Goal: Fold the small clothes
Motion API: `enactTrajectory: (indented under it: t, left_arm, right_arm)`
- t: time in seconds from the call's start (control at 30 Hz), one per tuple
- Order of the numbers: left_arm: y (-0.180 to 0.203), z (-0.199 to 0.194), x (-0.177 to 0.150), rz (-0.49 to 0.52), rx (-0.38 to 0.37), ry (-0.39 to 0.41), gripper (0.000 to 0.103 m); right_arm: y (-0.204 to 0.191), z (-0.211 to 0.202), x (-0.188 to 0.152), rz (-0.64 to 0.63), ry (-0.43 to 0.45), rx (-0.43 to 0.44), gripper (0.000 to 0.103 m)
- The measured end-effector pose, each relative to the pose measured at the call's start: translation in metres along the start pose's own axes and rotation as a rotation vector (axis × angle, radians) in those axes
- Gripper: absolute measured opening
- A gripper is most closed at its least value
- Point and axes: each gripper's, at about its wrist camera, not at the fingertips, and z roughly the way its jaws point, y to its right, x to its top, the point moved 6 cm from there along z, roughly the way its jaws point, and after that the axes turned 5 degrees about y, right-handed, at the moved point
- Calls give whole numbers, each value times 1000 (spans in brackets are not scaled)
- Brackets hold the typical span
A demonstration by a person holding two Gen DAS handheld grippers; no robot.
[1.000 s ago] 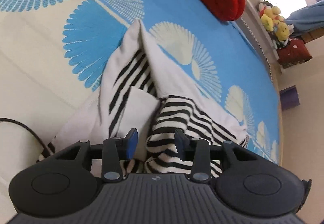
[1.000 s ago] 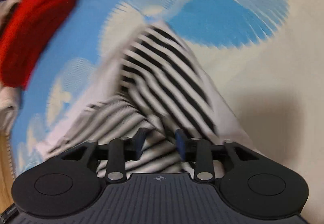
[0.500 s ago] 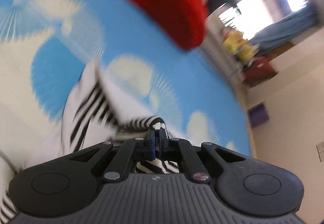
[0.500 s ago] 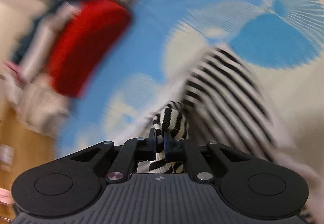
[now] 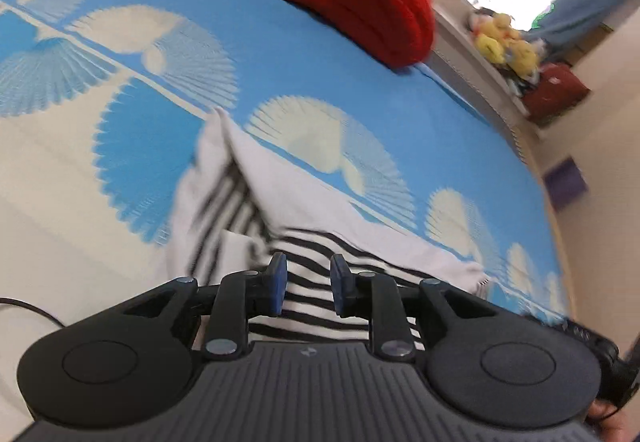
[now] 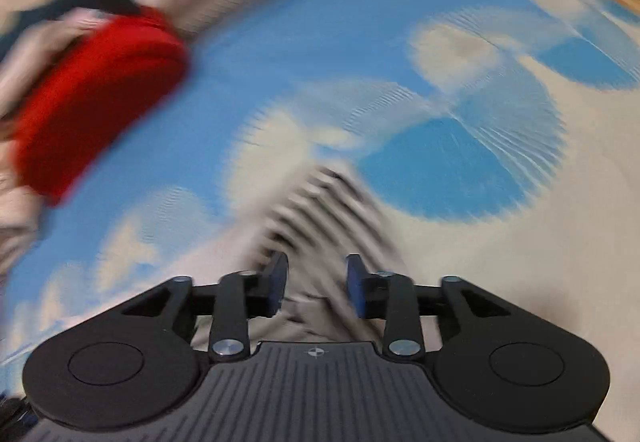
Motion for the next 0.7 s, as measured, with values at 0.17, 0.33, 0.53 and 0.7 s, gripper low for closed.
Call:
enactTrajectory:
  t: [0.17, 0.33, 0.53, 0.7]
  left_arm:
    - [-24, 44, -42, 46, 233, -226, 24]
    - [-5, 29, -25, 105, 172, -133, 23]
    - [-5, 41, -37, 113, 193, -199, 24]
    - [-12, 31, -32, 88, 257, -218, 23]
  right_arm:
    - [3, 41, -42, 48, -289, 2, 46]
    - [19, 45, -50, 51, -325, -109, 46]
    - [11, 33, -35, 35, -245, -34, 56]
    - [35, 35, -41, 65, -311, -183, 55]
